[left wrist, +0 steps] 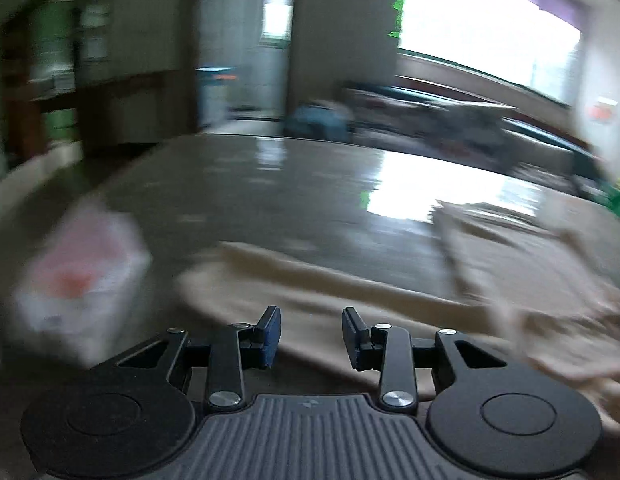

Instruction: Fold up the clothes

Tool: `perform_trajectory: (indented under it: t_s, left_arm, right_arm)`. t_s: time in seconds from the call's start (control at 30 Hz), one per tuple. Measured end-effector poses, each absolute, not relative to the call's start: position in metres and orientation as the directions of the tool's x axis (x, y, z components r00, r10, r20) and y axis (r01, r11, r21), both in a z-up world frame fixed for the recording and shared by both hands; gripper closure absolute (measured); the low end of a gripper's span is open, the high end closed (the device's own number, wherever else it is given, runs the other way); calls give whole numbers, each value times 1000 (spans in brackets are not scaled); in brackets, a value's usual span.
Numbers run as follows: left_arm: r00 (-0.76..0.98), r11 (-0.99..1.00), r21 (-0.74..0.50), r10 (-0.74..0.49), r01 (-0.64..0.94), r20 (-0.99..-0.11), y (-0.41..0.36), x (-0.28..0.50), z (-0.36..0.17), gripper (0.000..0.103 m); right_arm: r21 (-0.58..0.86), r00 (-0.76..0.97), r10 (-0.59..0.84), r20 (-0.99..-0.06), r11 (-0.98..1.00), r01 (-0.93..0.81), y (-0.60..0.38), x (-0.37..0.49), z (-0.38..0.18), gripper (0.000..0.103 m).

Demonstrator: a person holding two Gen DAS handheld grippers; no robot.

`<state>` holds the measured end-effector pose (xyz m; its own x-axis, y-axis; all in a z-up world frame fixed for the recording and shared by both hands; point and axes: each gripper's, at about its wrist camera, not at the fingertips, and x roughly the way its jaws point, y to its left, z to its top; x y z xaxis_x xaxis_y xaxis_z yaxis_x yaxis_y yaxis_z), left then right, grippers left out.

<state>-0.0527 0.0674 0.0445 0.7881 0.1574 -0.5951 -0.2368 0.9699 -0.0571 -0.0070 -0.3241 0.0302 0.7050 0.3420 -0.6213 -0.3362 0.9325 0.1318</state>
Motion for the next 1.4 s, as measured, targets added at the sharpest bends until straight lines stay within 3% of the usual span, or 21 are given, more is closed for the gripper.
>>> perform_trajectory:
  t_s: [0.1,0.37,0.43,0.47,0.57,0.67,0.83,1.03,1.23,1.4]
  left_arm:
    - [746,927,-85,237,-365,-622,90,-46,40,61]
    - [712,892,-105,275,-440,-646,107,-18,29,62]
    - [713,886,-116,276,-448,-644,109,-15,29,74]
    - [714,885,-123,273,-449,-645,111,-13,29,88]
    - [735,886,-172,233,-430,-637,113,-14,33,95]
    - [779,915,-181,188,-360,-598,99,-19,47,96]
    - [850,956,-221,52,-195,-525,56,-24,81,97]
    - [877,955,-288,-195,68,-439,-14,-24,123,97]
    - [806,891,-345,-426,295,-411,-86,-19,135,97]
    - [719,838,-358,-541,412,-437,-135,-9,125,96]
  right_arm:
    - [141,703,354,-616,928,-343,-322,-12,33,76]
    - [147,709,362,-605,926,-346,-322,-21,38,75]
    - [151,712,358,-605,929,-338,-326,-23,38,75]
    - [155,713,355,-605,930,-333,-327,-24,38,75]
    - [164,716,349,-605,934,-317,-333,-27,37,75]
    - [170,719,348,-602,935,-310,-336,-29,36,75]
    - [190,725,353,-592,935,-300,-341,-32,36,75]
    - [207,734,362,-574,932,-298,-347,-39,36,75]
    - [235,745,355,-565,934,-268,-359,-45,33,75]
    - [249,755,346,-558,937,-245,-372,-52,32,75]
